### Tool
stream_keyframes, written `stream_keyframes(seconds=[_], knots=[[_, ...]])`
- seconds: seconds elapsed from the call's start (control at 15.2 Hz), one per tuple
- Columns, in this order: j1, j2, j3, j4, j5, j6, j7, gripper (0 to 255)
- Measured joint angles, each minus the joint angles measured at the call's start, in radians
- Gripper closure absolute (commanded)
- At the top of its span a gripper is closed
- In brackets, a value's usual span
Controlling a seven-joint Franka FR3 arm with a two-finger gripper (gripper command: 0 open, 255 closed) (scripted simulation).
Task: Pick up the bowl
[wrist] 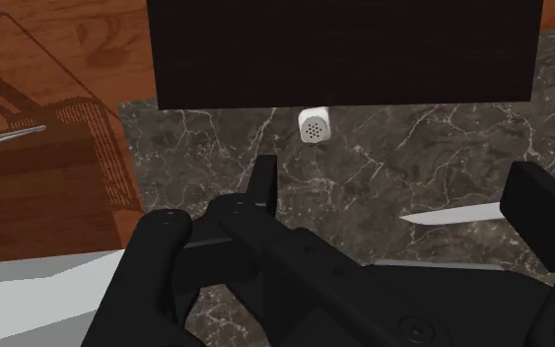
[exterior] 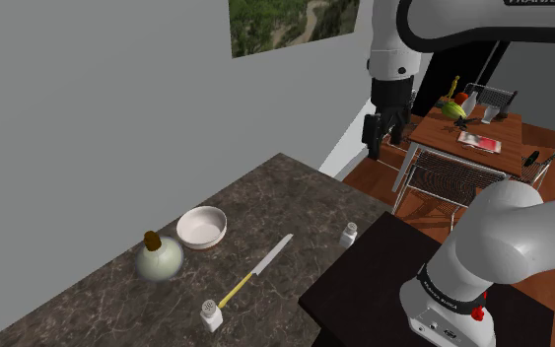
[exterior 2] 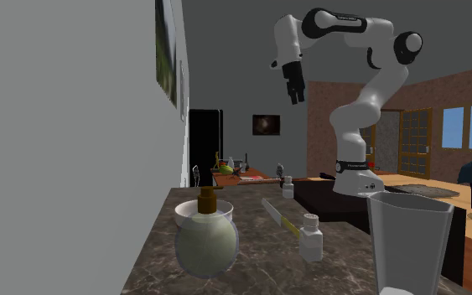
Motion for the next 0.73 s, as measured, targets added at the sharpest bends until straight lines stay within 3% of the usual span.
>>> stream_keyframes(seconds=[0.2,0.73], knots=[[0.002,0.020,0.005,-0.018,0.010,0.042,0.007,0],[0.023,0.235,0.057,-0.044,0.077,0.318,0.059,0]])
